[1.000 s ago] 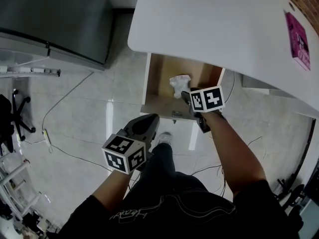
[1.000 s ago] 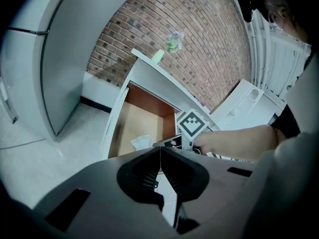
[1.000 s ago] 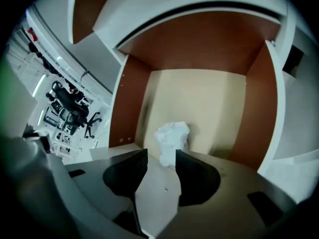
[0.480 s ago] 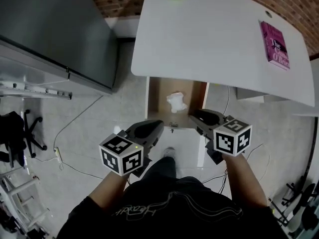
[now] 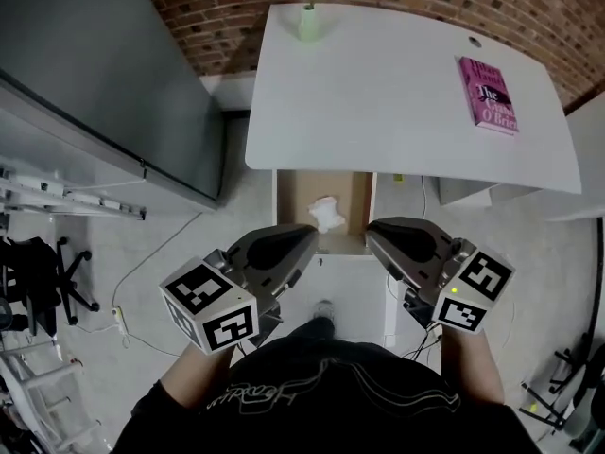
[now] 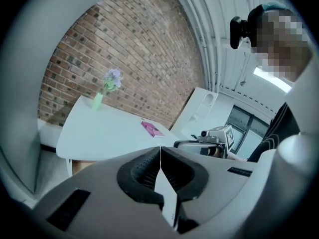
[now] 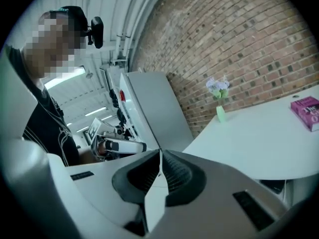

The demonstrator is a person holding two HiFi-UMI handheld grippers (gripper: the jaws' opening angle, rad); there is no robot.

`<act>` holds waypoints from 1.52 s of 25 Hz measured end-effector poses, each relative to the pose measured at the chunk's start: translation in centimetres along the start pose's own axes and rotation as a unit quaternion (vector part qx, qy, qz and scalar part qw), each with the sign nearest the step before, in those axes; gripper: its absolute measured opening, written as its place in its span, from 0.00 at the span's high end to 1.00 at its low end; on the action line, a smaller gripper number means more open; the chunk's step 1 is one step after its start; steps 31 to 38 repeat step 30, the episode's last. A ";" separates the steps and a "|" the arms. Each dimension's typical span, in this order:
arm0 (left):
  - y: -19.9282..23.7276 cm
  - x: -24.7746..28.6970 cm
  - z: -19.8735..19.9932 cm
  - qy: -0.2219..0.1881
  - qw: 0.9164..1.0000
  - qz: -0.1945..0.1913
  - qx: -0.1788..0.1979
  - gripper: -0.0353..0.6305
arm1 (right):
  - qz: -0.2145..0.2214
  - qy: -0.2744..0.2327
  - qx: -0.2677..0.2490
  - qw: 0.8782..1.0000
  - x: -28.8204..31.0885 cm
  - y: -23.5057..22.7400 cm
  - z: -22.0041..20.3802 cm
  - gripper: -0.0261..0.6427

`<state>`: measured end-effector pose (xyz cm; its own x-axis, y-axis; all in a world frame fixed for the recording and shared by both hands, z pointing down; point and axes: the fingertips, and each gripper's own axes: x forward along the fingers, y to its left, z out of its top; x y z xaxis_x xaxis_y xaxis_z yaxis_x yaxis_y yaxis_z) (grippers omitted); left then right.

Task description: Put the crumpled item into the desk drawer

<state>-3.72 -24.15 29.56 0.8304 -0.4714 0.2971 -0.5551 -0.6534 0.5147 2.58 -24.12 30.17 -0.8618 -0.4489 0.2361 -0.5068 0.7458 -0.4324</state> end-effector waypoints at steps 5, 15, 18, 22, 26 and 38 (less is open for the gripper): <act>-3.4 -0.6 2.7 -0.022 0.999 -0.015 0.038 0.91 | 0.009 -0.040 -0.022 0.999 -2.4 2.3 2.0 0.89; -6.7 -1.5 2.7 -0.028 0.997 -0.032 0.062 0.91 | -0.003 -0.052 -0.042 0.998 -4.7 4.7 2.7 0.89; -7.7 -1.6 3.1 -0.030 0.996 -0.036 0.070 0.91 | -0.002 -0.055 -0.042 0.998 -5.4 5.6 3.1 0.89; -8.4 -1.8 3.3 -0.032 0.996 -0.038 0.079 0.91 | -0.002 -0.058 -0.046 0.997 -5.6 5.8 3.2 0.89; -8.6 -1.9 3.5 -0.036 0.995 -0.036 0.081 0.91 | 0.000 -0.060 -0.052 0.997 -5.5 5.9 3.5 0.89; -8.7 -1.7 3.6 -0.034 0.995 -0.035 0.083 0.91 | -0.001 -0.061 -0.057 0.997 -5.5 5.7 3.9 0.89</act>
